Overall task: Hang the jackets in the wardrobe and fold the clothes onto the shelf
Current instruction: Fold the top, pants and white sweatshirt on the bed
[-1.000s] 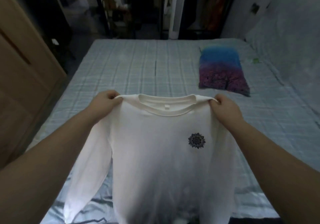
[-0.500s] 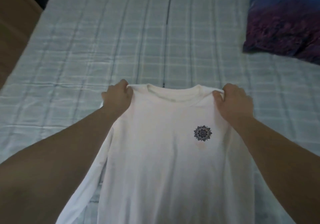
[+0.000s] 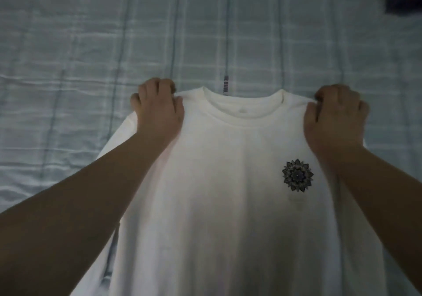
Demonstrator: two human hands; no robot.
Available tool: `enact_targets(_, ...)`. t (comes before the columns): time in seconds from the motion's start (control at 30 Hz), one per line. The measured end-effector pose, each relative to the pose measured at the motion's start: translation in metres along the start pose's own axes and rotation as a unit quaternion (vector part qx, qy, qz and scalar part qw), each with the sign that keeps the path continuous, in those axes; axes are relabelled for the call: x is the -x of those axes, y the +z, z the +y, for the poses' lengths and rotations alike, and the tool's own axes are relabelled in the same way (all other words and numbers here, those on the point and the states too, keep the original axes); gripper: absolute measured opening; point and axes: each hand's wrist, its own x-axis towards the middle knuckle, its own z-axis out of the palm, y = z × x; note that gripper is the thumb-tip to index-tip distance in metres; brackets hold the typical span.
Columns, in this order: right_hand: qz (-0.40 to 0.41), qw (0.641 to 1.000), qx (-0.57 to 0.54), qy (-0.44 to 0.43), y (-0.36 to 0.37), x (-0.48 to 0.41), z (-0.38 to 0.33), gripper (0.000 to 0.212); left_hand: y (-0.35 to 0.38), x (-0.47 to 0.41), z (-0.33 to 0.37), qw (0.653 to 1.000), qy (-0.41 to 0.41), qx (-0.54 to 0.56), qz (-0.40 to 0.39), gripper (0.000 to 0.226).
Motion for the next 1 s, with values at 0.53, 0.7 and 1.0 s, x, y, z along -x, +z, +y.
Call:
enact_targets(0.53,-0.16,0.985,-0.052,-0.034,-0.019,0.142,-0.006,0.059,-0.007,0.113,0.003,0.972,0.132,-0.089,-0.171,0.062)
enact_targets(0.7,-0.162,0.985,-0.035,-0.037,-0.024,0.145,-0.012,0.062,-0.018,0.117,0.004,0.977,0.129,-0.047,-0.162,0.061)
enact_targets(1.0,-0.205,0.975,-0.068,-0.055,-0.079,0.28,-0.035,0.064,-0.056,0.268,-0.022,0.973,0.132,-0.048,-0.183,0.062)
